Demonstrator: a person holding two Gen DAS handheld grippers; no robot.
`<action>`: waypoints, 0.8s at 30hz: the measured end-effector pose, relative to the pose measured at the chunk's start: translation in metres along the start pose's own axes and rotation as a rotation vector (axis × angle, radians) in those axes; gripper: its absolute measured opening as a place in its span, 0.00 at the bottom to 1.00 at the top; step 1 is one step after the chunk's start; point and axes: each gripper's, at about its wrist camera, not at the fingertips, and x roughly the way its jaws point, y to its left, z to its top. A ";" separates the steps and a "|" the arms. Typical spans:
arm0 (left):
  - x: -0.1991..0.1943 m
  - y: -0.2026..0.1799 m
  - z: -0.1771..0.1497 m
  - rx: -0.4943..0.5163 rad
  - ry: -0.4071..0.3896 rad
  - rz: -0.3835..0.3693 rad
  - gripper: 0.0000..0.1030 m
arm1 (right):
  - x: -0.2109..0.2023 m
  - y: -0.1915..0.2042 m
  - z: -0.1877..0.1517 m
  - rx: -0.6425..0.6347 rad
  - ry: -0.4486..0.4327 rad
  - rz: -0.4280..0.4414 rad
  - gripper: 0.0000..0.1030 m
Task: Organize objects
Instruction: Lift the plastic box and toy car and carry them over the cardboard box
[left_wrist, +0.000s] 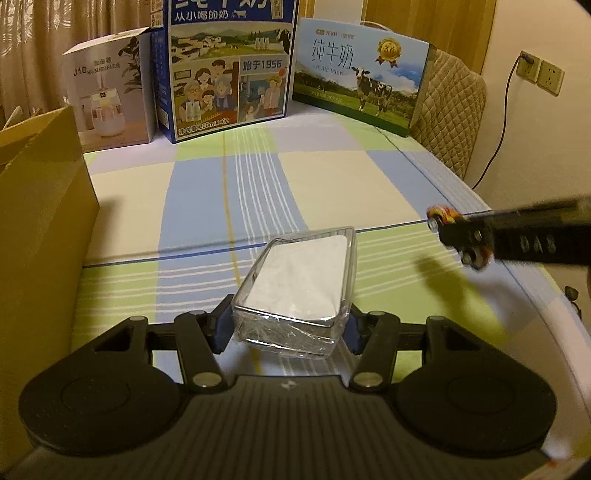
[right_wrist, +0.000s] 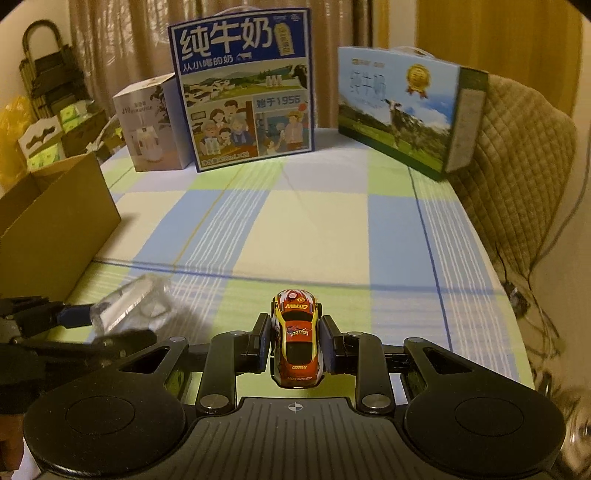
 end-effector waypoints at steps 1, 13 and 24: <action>-0.005 -0.001 -0.001 -0.008 -0.003 -0.001 0.50 | -0.005 0.001 -0.004 0.015 -0.002 0.000 0.24; -0.095 -0.007 -0.025 -0.120 -0.005 -0.001 0.50 | -0.087 0.033 -0.044 0.097 -0.007 0.022 0.24; -0.174 -0.011 -0.042 -0.124 -0.040 0.034 0.50 | -0.151 0.074 -0.048 0.045 -0.079 0.065 0.24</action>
